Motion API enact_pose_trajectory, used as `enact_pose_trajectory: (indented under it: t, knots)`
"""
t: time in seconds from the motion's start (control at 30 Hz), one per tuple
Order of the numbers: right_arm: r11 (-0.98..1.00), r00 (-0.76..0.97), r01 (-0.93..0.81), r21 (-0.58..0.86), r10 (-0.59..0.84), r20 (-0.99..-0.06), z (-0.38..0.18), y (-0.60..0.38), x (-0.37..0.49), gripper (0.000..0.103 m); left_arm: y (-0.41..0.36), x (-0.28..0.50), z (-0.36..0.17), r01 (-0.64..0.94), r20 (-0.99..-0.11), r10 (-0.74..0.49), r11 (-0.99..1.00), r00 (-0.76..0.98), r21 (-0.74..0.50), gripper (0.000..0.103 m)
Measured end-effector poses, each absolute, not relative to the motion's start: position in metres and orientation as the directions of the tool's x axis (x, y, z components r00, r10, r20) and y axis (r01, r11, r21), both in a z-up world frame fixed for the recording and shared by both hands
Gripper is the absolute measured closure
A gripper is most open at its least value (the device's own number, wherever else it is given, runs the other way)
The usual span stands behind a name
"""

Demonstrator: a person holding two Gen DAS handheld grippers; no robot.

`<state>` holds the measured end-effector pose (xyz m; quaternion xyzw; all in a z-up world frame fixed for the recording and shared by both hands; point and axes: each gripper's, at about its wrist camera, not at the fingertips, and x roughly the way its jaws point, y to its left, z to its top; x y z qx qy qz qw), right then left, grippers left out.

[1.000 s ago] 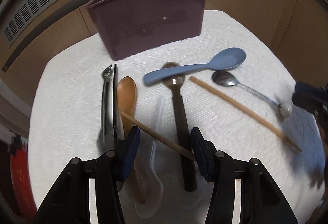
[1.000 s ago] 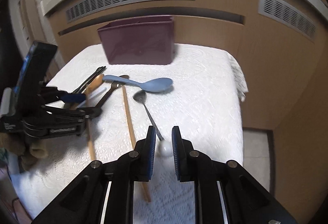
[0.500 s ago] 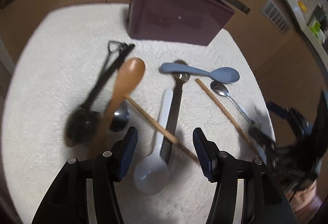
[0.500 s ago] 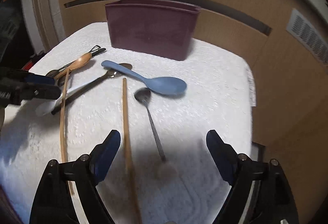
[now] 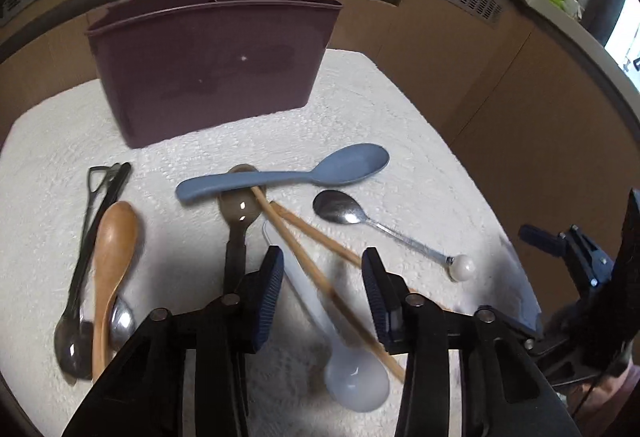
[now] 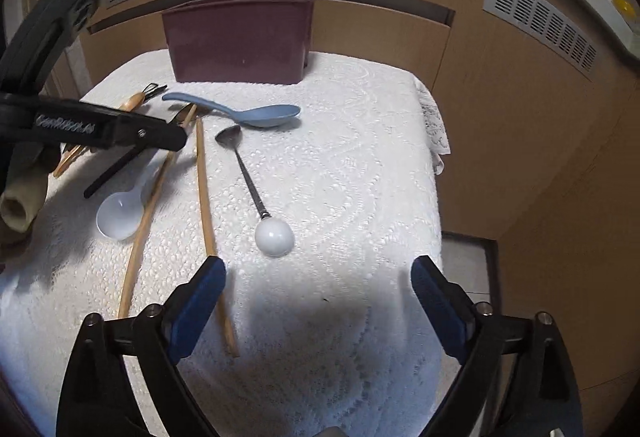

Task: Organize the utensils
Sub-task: 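Grasp the wooden spoon with the left gripper while the right gripper holds the ball-handled spoon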

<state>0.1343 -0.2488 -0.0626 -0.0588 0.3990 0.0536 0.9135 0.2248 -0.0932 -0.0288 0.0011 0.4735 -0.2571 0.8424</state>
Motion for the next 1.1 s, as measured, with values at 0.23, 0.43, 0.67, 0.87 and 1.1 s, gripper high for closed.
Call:
enact_pose_trajectory:
  t: [0.23, 0.43, 0.67, 0.87, 1.1]
  knots:
    - [0.98, 0.671, -0.195, -0.032, 0.11, -0.733, -0.062, -0.239, 0.147, 0.048, -0.059, 0.198, -0.028, 0.338, -0.786, -0.373, 0.914, 0.492, -0.222, 0.038]
    - [0.968, 0.618, -0.244, -0.062, 0.105, -0.779, -0.071, -0.219, 0.164, 0.083, -0.03, 0.188, -0.032, 0.271, -0.756, -0.394, 0.917, 0.523, -0.292, 0.017]
    - [0.967, 0.746, -0.201, -0.155, 0.049, -0.664, 0.006, -0.212, 0.163, 0.083, -0.024, 0.192, -0.019, 0.31, -0.753, -0.364, 0.925, 0.548, -0.221, 0.0]
    - [0.969, 0.772, -0.211, -0.13, 0.083, -0.631, 0.038, -0.203, 0.182, 0.083, -0.004, 0.211, -0.019, 0.262, -0.767, -0.269, 0.955, 0.583, -0.136, 0.001]
    - [0.973, 0.748, -0.209, -0.098, 0.094, -0.656, 0.028, -0.196, 0.199, 0.083, -0.003, 0.252, -0.029, 0.335, -0.808, -0.268, 0.938, 0.524, -0.094, 0.048]
